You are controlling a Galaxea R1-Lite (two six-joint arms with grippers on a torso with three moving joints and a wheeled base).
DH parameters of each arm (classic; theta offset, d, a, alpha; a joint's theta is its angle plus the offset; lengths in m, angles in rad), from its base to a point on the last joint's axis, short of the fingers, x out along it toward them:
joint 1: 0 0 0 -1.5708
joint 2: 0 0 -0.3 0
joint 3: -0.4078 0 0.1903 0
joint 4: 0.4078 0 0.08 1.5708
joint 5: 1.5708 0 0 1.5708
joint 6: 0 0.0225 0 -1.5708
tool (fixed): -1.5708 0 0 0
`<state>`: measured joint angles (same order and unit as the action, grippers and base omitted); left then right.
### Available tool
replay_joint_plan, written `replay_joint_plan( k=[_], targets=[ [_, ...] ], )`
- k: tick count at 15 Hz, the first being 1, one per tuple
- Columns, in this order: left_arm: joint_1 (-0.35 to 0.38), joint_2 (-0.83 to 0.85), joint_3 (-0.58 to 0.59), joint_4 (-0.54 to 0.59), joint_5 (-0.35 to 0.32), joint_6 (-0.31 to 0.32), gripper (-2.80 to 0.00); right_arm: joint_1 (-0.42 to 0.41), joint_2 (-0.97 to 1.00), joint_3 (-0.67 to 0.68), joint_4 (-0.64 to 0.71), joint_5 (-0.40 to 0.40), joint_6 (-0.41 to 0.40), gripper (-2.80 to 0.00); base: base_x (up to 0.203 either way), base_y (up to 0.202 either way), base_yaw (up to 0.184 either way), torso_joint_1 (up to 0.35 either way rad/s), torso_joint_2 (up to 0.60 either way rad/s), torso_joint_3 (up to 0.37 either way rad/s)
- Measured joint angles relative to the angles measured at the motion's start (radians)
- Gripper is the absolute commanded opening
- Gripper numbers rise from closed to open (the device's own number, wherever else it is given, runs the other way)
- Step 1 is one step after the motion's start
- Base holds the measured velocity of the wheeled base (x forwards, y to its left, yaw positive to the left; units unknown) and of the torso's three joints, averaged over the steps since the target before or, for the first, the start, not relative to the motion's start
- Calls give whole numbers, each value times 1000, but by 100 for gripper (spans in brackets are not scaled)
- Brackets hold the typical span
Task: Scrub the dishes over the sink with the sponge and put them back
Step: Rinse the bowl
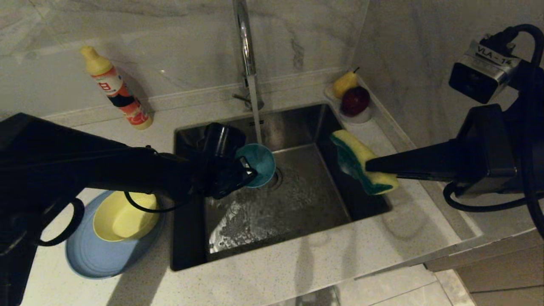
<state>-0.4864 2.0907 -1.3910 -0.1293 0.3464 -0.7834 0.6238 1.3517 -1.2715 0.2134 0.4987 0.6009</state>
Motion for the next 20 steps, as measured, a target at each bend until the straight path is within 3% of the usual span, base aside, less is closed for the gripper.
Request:
replay_joint_plan(
  k=[8,20],
  targets=[
    [0,86,-48,2,1,-47,-280,-1,-22,27,-4,3,0,-280,0,0,0,0,0,0],
    [0,63,-28,17,1,-49,-280,-1,-29,41,-4,17,1,-280,0,0,0,0,0,0]
  ],
)
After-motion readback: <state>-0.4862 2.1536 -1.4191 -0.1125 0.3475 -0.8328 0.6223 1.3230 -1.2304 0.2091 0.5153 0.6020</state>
